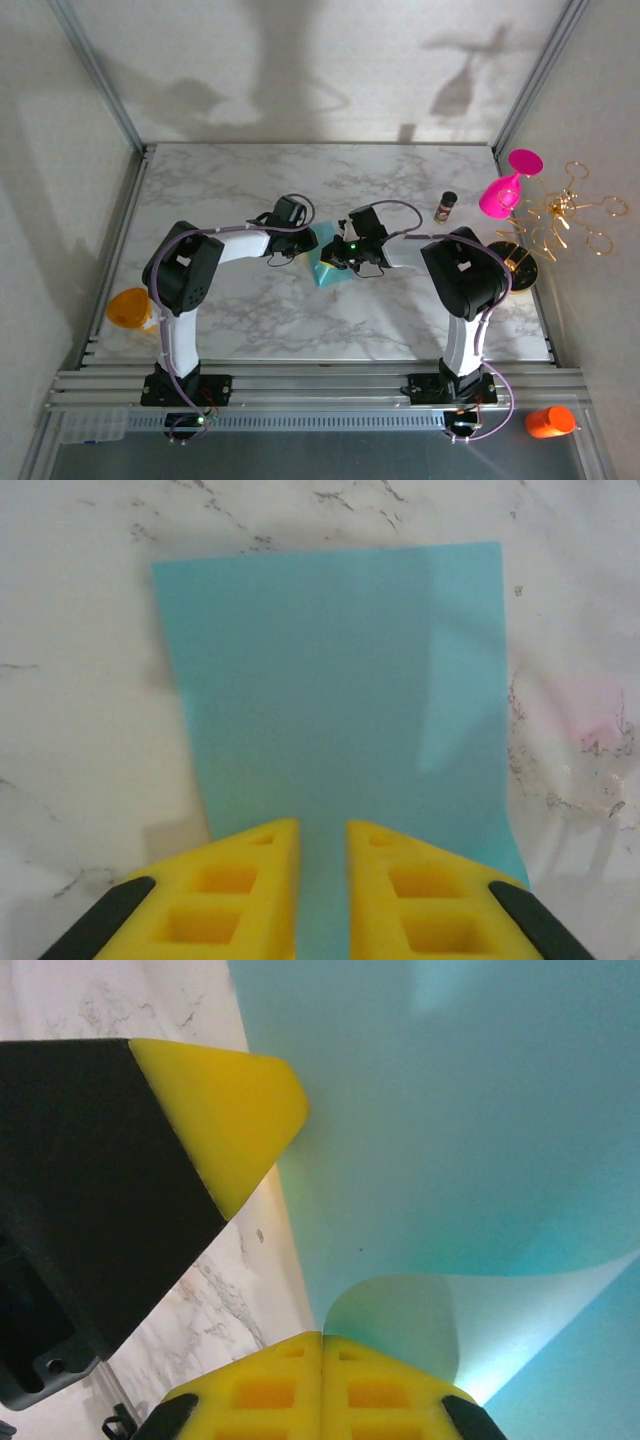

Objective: Fold a paper plane with a square sheet of paper (pick it up from the middle)
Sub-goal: Fold the triangle a second time at the center of the table.

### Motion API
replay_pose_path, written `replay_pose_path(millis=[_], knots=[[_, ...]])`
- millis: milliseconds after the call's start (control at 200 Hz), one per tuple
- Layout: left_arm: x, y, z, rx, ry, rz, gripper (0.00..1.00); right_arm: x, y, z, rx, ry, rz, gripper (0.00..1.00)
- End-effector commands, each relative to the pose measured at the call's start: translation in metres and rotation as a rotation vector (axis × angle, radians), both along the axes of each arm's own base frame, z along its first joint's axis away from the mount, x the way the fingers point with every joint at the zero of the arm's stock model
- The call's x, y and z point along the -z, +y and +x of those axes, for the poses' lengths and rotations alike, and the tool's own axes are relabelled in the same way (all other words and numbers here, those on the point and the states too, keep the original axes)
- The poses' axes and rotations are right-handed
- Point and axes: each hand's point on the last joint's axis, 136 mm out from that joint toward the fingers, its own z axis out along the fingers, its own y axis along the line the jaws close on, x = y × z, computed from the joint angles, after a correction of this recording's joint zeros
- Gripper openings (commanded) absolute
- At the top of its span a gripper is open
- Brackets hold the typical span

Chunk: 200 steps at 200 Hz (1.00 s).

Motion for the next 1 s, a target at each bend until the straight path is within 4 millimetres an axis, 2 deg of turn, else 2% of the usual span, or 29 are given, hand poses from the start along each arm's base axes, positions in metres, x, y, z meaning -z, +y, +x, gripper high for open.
replay_pose_path(millis=[0, 75, 130, 275, 375, 661, 996], knots=[[-0.025, 0.004, 0.009, -0.021, -0.032, -0.03, 0.21, 0.004, 0.004, 0.003, -0.01, -0.014, -0.024, 0.0], [-0.034, 0.008, 0.013, -0.039, -0.057, -0.035, 0.22, 0.005, 0.005, 0.002, -0.015, -0.013, -0.029, 0.0], [-0.034, 0.014, 0.016, -0.053, -0.065, -0.024, 0.23, 0.006, 0.004, 0.001, -0.018, -0.012, -0.033, 0.0], [-0.005, 0.026, 0.016, -0.073, -0.01, 0.025, 0.2, 0.01, 0.004, 0.001, -0.021, -0.001, -0.047, 0.0], [0.006, 0.025, 0.015, -0.063, 0.01, 0.029, 0.19, 0.008, 0.006, 0.001, -0.027, -0.004, -0.04, 0.0], [0.017, 0.025, 0.011, -0.055, 0.035, 0.041, 0.17, 0.0, 0.011, 0.003, -0.035, -0.02, -0.008, 0.0], [0.02, 0.026, 0.009, -0.053, 0.045, 0.047, 0.17, 0.006, 0.008, 0.009, 0.012, -0.016, -0.031, 0.0]])
